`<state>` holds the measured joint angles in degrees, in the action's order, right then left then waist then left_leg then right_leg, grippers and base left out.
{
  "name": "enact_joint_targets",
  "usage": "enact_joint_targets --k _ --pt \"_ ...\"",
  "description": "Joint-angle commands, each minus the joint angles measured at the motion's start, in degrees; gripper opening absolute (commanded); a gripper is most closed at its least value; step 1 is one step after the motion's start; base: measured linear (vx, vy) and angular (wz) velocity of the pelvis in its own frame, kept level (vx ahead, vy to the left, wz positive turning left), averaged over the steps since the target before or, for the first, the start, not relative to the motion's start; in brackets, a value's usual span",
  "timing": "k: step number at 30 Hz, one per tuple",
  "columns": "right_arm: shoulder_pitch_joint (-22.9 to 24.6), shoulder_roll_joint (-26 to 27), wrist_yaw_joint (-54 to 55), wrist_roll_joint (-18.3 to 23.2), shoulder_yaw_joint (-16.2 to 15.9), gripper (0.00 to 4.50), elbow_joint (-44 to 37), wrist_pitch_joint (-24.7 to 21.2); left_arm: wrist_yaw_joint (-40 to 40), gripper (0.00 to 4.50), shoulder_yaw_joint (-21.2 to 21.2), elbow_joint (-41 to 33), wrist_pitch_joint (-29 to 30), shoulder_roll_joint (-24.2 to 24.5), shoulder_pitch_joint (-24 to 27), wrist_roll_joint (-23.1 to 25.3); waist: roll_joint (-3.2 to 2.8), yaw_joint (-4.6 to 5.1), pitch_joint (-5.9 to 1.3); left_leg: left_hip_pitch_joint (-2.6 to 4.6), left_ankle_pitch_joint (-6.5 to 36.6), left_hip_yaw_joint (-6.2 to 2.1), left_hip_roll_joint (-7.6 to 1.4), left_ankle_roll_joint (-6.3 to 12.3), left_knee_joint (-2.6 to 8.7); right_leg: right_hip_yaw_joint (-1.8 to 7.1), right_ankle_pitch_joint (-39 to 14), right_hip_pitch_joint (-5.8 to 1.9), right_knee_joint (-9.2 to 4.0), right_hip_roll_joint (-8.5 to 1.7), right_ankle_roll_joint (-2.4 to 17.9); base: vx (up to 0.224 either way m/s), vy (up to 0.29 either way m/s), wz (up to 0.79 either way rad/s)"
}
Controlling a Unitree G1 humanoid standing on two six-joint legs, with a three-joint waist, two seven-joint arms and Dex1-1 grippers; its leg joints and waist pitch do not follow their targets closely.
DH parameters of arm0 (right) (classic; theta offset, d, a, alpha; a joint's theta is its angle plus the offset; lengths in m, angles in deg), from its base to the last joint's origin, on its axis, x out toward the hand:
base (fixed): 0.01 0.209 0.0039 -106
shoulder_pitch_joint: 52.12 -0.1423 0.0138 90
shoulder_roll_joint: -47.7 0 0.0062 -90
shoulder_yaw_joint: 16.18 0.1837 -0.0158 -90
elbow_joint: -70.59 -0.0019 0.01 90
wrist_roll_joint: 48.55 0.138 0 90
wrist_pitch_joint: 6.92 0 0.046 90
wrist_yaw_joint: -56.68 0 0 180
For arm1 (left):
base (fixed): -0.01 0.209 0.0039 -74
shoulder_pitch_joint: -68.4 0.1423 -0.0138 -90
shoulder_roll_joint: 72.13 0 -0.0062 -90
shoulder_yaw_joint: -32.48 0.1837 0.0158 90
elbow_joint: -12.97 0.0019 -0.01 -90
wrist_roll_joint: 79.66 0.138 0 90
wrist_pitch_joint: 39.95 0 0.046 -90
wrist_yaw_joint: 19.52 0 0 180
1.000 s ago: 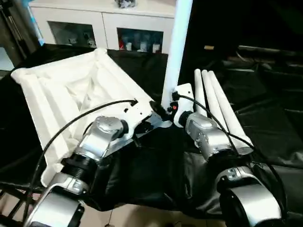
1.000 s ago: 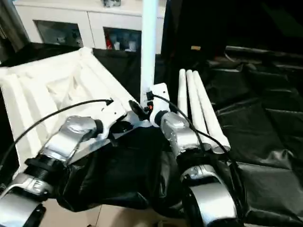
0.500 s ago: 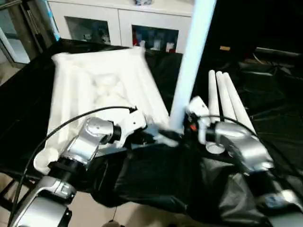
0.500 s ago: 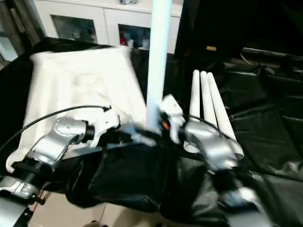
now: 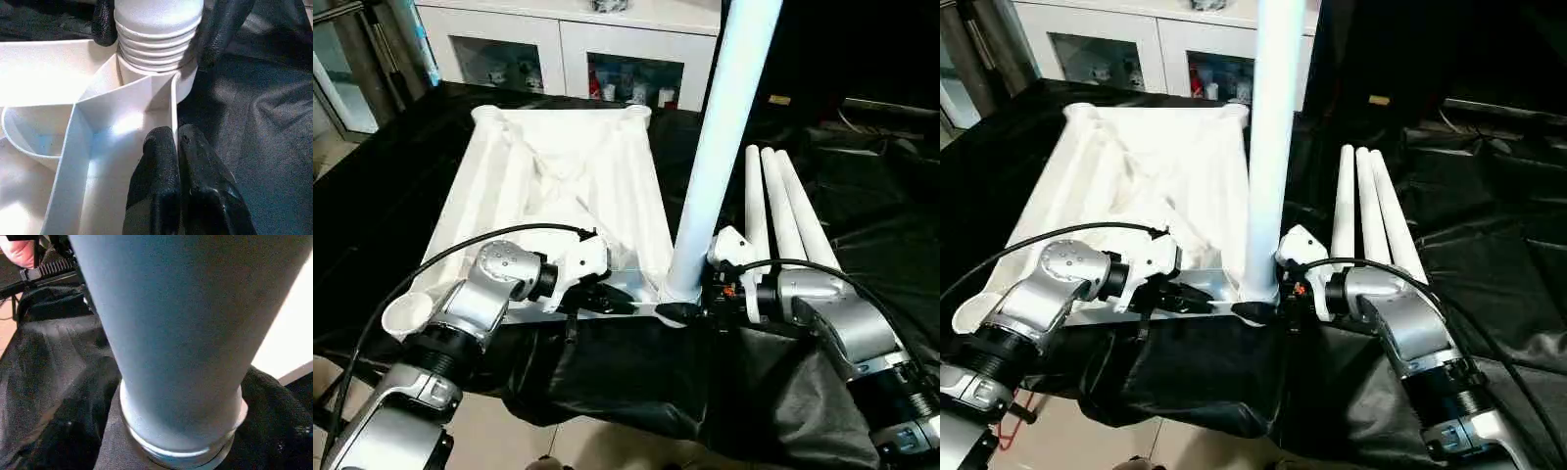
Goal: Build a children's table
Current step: Insert table leg to table base, then rotate leg to tighten
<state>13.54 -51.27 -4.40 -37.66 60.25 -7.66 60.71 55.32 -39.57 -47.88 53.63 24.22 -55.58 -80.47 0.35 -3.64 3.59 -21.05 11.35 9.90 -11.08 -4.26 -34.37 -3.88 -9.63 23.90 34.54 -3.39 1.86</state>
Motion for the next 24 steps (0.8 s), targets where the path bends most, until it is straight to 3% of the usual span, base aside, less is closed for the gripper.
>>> enact_joint_targets --k 1,5,13,16,18,19,21,22,24 --pt "0.17 0.29 0.05 -0.37 -1.07 3.18 -0.95 -0.34 1.15 0.00 -0.34 -0.69 -1.85 -0.56 -2.14 -1.67 -0.34 -0.07 -4.46 0.37 5.59 -0.38 -2.12 3.34 3.70 2.93 -5.71 -4.18 -3.20 -4.41 13.31 0.000 0.000 0.00" --pt "0.25 0.41 0.22 -0.28 -1.27 2.89 -1.09 -0.54 1.32 0.00 -0.27 -0.44 -2.21 -0.41 -2.05 -1.61 -0.32 -0.08 -4.44 0.41 5.87 -0.37 -2.13 3.35 3.66 2.92 -6.22 -4.16 -3.23 -4.40 13.26 0.000 0.000 0.00" --pt "1.20 2.84 2.37 -0.34 -1.35 2.78 0.55 -0.06 1.07 0.00 -0.36 0.89 -3.26 -0.64 -2.16 -1.19 -0.21 -0.06 -4.31 0.46 7.04 -0.35 -2.01 2.68 3.65 2.95 -9.61 -3.97 -3.52 -4.39 12.20 0.000 0.000 0.00" --pt "-0.05 7.44 10.49 -2.05 0.21 2.77 6.04 1.95 -2.96 0.00 -0.87 2.10 -3.33 -2.37 -2.77 -0.28 -0.29 0.19 -4.16 0.51 8.32 -0.36 -1.93 1.85 3.69 2.94 -12.32 -3.72 -3.87 -4.50 11.71 0.000 0.000 0.00" --pt "-2.07 12.07 18.17 -2.64 2.52 2.77 11.44 2.46 -6.92 0.00 -1.51 3.79 -3.24 -4.26 -3.84 0.41 -0.13 0.95 -3.95 0.23 10.20 -0.66 -1.56 0.18 3.94 2.60 -19.48 -3.91 -4.55 -4.47 9.37 0.000 0.000 0.00" --pt "-2.70 13.27 20.13 -2.73 3.09 2.77 12.92 2.71 -7.77 0.00 -1.56 4.13 -3.02 -4.73 -4.09 0.60 -0.19 1.00 -4.04 0.26 10.47 -0.71 -1.56 0.00 3.91 2.63 -20.67 -3.85 -4.55 -4.56 8.77 0.000 0.000 0.00" --pt "-5.37 18.24 28.23 -2.42 5.89 2.77 19.12 3.45 -12.10 0.00 -1.82 5.63 -2.56 -6.77 -5.13 1.66 -0.21 1.52 -4.02 0.34 10.51 -0.74 -1.50 -0.33 3.88 2.67 -21.40 -3.67 -4.74 -4.52 8.61 0.000 0.000 0.00" --pt "-6.82 20.47 32.24 -2.26 7.16 2.76 22.14 3.88 -14.35 0.00 -2.14 6.37 -1.44 -8.02 -5.73 1.85 -0.20 2.00 -3.99 0.01 10.42 -0.79 -1.42 -0.52 3.90 2.68 -21.56 -3.72 -4.68 -4.53 8.65 0.000 0.000 0.00" --pt "-8.06 22.18 35.36 -2.13 8.08 2.76 24.66 4.48 -16.72 0.00 -2.34 7.14 -0.92 -9.05 -6.31 2.32 -0.16 2.03 -4.09 0.19 10.18 -0.80 -1.34 -0.52 3.79 2.61 -22.37 -3.61 -4.91 -4.56 8.11 0.000 0.000 0.00"
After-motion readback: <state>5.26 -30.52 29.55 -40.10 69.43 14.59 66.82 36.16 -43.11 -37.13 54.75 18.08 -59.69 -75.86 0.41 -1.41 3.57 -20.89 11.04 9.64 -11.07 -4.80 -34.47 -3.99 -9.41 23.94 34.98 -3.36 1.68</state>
